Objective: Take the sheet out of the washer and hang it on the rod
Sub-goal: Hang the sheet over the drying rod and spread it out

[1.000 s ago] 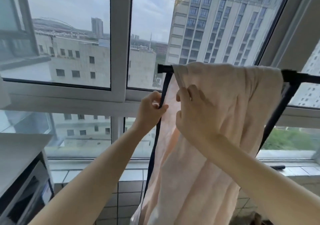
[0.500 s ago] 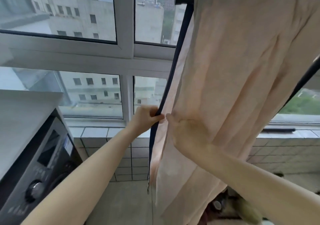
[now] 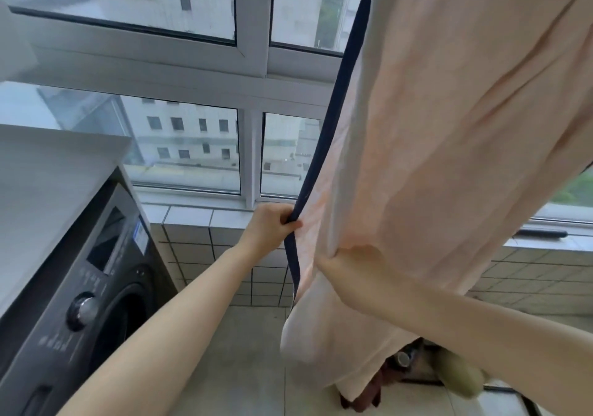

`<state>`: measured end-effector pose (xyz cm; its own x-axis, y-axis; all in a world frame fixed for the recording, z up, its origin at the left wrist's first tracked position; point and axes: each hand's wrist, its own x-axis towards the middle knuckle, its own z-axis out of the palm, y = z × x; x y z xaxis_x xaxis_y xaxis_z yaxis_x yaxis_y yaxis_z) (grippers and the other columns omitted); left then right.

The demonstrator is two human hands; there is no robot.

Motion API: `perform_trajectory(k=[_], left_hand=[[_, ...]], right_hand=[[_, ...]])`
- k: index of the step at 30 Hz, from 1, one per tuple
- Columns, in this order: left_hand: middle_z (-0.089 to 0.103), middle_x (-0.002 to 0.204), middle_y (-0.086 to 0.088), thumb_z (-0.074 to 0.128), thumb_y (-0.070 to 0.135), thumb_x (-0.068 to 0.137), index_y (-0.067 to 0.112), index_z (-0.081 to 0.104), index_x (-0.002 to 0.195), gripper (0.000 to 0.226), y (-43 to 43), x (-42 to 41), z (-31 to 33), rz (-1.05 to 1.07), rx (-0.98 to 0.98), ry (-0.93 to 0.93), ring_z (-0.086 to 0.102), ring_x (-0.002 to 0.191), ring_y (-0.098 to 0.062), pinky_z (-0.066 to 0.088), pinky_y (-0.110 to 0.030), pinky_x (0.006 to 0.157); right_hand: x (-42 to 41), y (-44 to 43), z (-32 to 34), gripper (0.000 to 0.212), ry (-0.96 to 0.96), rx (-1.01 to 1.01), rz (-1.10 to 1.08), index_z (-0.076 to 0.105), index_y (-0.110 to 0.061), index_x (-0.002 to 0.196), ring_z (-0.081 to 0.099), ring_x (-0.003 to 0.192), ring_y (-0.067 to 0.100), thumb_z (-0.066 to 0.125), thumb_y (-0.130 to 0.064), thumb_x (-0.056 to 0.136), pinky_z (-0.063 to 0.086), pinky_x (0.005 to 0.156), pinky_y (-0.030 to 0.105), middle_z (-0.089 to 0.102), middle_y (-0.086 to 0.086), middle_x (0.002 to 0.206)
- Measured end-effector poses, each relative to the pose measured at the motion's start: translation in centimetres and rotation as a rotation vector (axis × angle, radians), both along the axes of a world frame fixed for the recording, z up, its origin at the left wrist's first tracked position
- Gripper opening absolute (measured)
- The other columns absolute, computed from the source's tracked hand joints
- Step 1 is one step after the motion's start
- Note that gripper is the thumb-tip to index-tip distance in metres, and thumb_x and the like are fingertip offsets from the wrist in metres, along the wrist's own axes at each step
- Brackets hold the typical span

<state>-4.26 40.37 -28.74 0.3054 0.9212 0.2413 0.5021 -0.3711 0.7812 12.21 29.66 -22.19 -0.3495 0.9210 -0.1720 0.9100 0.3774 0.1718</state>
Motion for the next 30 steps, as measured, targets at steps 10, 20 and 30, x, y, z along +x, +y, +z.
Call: perform_trajectory(k=[10, 20, 30], left_hand=[[0.070, 0.078, -0.002, 0.076, 0.016, 0.078, 0.007, 0.067, 0.083, 0.013, -1.1, -0.3, 0.0, -0.006, -0.055, -0.194, 0.068, 0.075, -0.018, 0.056, -0.044, 0.076], [0.048, 0.059, 0.000, 0.065, 0.011, 0.076, 0.017, 0.045, 0.061, 0.025, -3.0, -1.3, -5.1, 0.006, -0.252, -0.076, 0.040, 0.057, -0.012, 0.035, -0.029, 0.059], [0.068, 0.075, 0.001, 0.065, 0.011, 0.074, 0.019, 0.063, 0.075, 0.008, -5.9, -2.3, -10.9, -0.046, -0.437, -0.043, 0.064, 0.072, -0.015, 0.056, -0.037, 0.077]], right_hand=[[1.6, 1.4, -7.2, 0.034, -0.035, -0.106, -0.001, 0.042, -0.004, 0.127, 0.058, 0.076, 0.031, 0.044, -0.020, 0.096, 0.048, 0.058, 0.037, 0.062, 0.014, 0.092], [-1.3, 0.3, -10.3, 0.044, 0.480, -0.288, -0.268, 0.057, -0.001, 0.092, 0.056, 0.079, 0.031, 0.042, -0.042, 0.090, 0.047, 0.074, 0.040, 0.059, 0.020, 0.087], [0.3, -2.4, -14.2, 0.034, 0.360, -0.415, -0.185, 0.052, -0.035, 0.089, 0.040, 0.058, 0.001, 0.030, -0.060, 0.082, 0.035, 0.052, 0.016, 0.042, -0.015, 0.069]])
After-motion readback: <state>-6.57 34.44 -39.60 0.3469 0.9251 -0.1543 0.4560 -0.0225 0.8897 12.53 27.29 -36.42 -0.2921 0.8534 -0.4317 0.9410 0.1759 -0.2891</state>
